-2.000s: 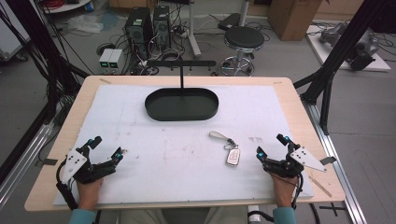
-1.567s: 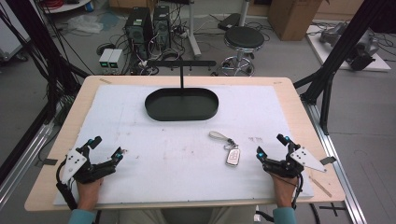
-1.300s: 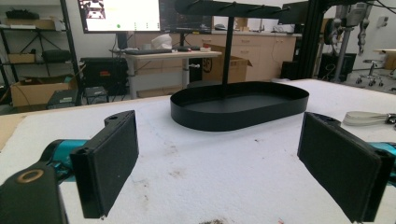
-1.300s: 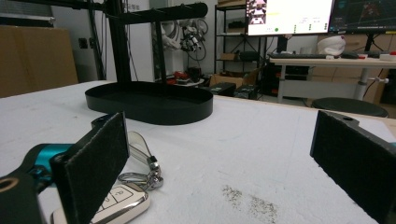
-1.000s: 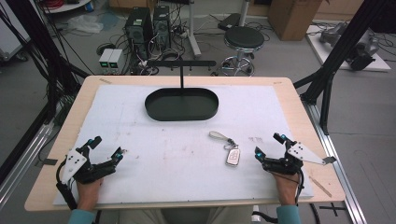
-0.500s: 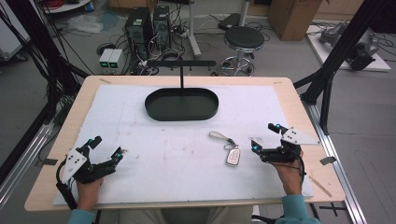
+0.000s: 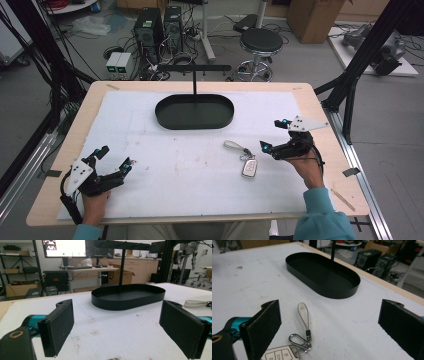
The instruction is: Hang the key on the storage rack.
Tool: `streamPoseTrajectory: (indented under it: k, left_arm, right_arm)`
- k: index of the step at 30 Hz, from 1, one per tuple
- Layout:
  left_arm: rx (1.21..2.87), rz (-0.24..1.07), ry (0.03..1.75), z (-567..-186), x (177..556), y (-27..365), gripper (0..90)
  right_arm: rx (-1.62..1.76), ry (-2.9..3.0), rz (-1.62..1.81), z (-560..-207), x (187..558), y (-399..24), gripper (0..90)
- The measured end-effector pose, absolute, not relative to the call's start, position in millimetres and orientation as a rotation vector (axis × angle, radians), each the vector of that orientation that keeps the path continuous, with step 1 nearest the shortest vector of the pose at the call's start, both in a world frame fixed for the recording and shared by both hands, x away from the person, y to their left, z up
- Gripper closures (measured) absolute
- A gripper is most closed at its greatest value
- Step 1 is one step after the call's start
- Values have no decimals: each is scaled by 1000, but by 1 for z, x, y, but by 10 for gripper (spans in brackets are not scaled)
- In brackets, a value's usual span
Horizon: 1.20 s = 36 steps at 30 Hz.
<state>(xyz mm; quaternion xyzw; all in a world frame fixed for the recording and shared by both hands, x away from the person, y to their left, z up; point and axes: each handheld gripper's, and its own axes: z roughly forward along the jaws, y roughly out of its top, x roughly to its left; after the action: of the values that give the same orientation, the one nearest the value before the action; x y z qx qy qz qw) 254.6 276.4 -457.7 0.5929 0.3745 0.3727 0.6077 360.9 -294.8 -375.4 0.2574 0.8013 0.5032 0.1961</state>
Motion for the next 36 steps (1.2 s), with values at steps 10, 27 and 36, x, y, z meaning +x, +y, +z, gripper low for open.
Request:
streamPoseTrajectory:
  k: [10, 27, 36]
  left_arm:
    - [1372, 860, 868, -458, 255, 277, 129]
    - [1371, 858, 870, -458, 255, 277, 129]
    - [1371, 857, 871, -458, 255, 277, 129]
  right_arm:
    - [672, 2392, 1269, -373, 380, -278, 42]
    - [603, 2614, 1077, -378, 400, -250, 134]
    - [605, 2700, 981, -385, 408, -241, 228]
